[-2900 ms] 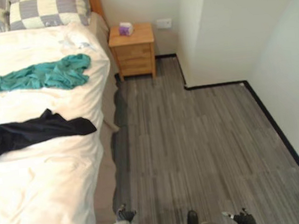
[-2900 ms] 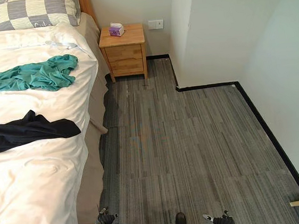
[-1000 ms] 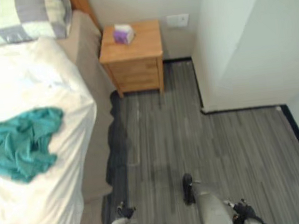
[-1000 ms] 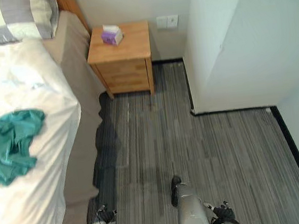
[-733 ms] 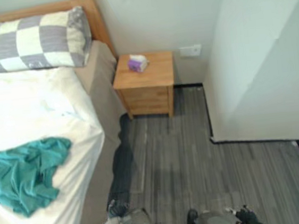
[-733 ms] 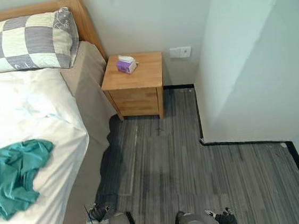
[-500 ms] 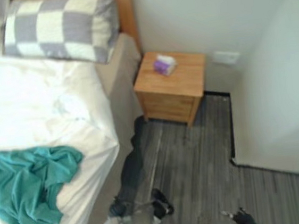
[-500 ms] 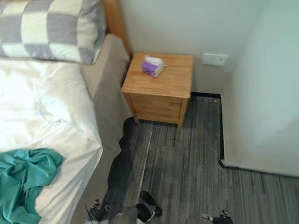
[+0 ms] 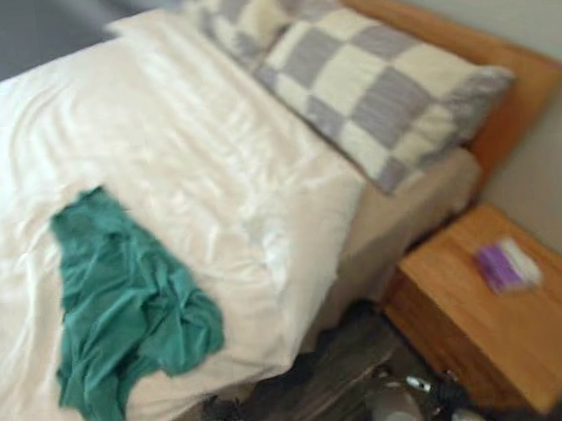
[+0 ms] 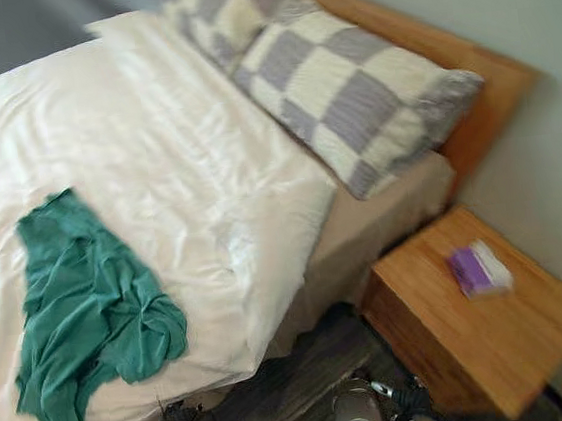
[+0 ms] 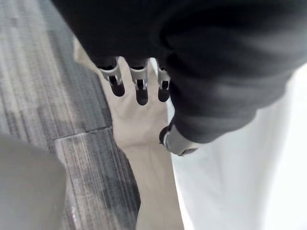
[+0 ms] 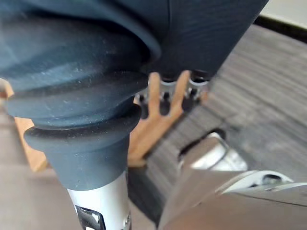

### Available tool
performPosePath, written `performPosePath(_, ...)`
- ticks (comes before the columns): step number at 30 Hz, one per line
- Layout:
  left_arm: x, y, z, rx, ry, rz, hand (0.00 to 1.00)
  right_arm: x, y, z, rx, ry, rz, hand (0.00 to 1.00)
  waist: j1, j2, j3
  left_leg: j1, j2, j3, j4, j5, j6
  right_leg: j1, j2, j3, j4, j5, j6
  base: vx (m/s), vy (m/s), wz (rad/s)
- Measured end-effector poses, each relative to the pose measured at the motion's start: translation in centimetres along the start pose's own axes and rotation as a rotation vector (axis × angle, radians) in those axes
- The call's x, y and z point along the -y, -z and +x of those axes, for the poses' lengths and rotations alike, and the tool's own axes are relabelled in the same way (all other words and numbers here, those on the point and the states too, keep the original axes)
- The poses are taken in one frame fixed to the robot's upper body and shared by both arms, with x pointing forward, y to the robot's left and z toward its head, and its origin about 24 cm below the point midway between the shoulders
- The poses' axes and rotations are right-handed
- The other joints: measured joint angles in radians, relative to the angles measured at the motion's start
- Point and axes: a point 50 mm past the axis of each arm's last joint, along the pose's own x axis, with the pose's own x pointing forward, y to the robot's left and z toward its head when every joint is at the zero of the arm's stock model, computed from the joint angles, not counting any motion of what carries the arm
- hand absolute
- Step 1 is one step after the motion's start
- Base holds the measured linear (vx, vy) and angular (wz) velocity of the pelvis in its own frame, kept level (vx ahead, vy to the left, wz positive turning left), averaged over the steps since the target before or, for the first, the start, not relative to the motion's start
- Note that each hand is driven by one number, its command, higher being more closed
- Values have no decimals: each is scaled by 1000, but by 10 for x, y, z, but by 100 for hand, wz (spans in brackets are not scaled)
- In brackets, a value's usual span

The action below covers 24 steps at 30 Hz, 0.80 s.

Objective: Tidy the bed and pick cloth on bed and put in laundry

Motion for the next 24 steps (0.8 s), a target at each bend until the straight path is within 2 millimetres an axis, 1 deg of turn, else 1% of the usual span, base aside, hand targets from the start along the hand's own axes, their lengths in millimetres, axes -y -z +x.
performPosePath(1,8,4,-2,-23,2,-44,0,13,-9,4,19,23,-30,0,-3,61,6,-9,79,-42,1,-2,-14,12,54,-95,51,-32,-29,78,-670,198)
performPosePath(2,15,11,-6,-44,9,-82,0,18,-15,5,36,35,-44,0,6,92,-12,-31,141,-28,-32,58,-28,10,84,-154,65,-50,-64,4,-477,156)
performPosePath(3,18,12,-7,-48,5,-111,0,16,-19,6,49,28,-52,0,5,102,-9,-35,165,-23,-61,102,-36,15,94,-196,75,-53,-74,-36,-566,134)
performPosePath(4,16,13,-7,-51,-3,-126,0,10,-22,6,57,9,-65,0,2,103,-9,-40,188,3,-103,176,-41,29,101,-251,75,-54,-95,-94,-622,131)
performPosePath(5,15,12,-7,-50,-7,-131,0,7,-20,6,55,-1,-58,0,0,99,-9,-53,212,98,-124,246,-8,51,99,-306,53,-50,-123,-100,-575,126)
performPosePath(6,15,13,-7,-51,-9,-138,0,7,-20,6,53,2,-53,0,-1,101,-9,-63,227,181,-118,262,20,64,97,-336,34,-46,-142,-114,-403,109)
performPosePath(7,14,13,-7,-52,-11,-144,0,9,-19,6,50,7,-46,0,-3,102,-9,-81,243,338,-65,249,39,77,95,-375,6,-39,-166,-149,-230,89)
performPosePath(8,14,13,-7,-56,-12,-145,0,10,-18,6,44,16,-25,0,-4,102,-9,-87,250,514,30,207,70,87,91,-407,-25,-29,-193,-178,-187,101)
performPosePath(9,11,16,-6,-68,-14,-137,0,11,-14,5,30,28,9,0,-25,100,-8,-77,244,618,49,184,73,104,82,-444,-59,-10,-194,-152,-139,89)
performPosePath(11,11,19,-6,-89,-16,-130,0,16,-8,4,5,50,46,0,-43,100,-7,-57,228,705,10,181,73,129,70,-483,-94,7,-187,-71,-1,78)
performPosePath(12,12,21,-6,-107,-13,-127,0,26,4,2,-32,91,100,0,-55,108,-11,-16,204,759,-91,195,52,160,63,-516,-138,30,-172,-65,71,64)
performPosePath(13,12,23,-7,-113,-11,-126,0,32,10,0,-52,124,149,0,-55,119,-19,18,180,770,-176,221,52,185,62,-522,-181,50,-157,-88,82,45)
performPosePath(14,10,23,-6,-112,-16,-119,0,34,19,-3,-76,143,213,0,-57,106,-27,34,149,771,-248,255,57,205,60,-530,-241,83,-157,-73,72,13)
performPosePath(15,7,24,-6,-120,-20,-109,0,35,27,-6,-101,159,267,0,-60,100,-32,46,120,767,-304,284,62,222,52,-538,-295,123,-156,-63,69,10)
performPosePath(17,6,28,-6,-143,-20,-100,0,44,37,-9,-133,201,341,0,-77,94,-36,48,91,762,-360,311,73,231,42,-550,-337,158,-153,-45,73,15)
performPosePath(18,6,28,-6,-145,-19,-100,0,48,36,-10,-128,217,364,0,-81,93,-37,49,85,763,-372,320,77,236,39,-551,-347,166,-149,-38,51,6)
performPosePath(20,4,30,-7,-150,-19,-89,0,73,22,-14,-31,314,441,0,-87,99,-39,58,69,764,-399,332,82,237,32,-549,-354,184,-141,-35,38,-4)
performPosePath(21,4,30,-7,-149,-20,-88,0,81,14,-15,8,342,448,0,-88,98,-39,59,68,766,-399,332,83,237,32,-547,-353,185,-140,-50,19,-6)
performPosePath(22,2,31,-7,-150,-24,-83,0,99,-7,-20,113,401,454,0,-92,94,-41,61,66,767,-401,332,83,235,31,-545,-352,186,-141,-41,5,-4)
performPosePath(23,-1,34,-8,-154,-28,-72,0,114,-32,-25,227,445,446,0,-100,95,-42,69,63,767,-409,335,84,234,31,-545,-352,185,-141,-47,1,-3)
performPosePath(24,-2,36,-8,-157,-29,-62,0,122,-48,-29,293,466,431,0,-107,94,-45,73,61,767,-418,339,84,234,31,-545,-351,185,-141,-44,1,0)
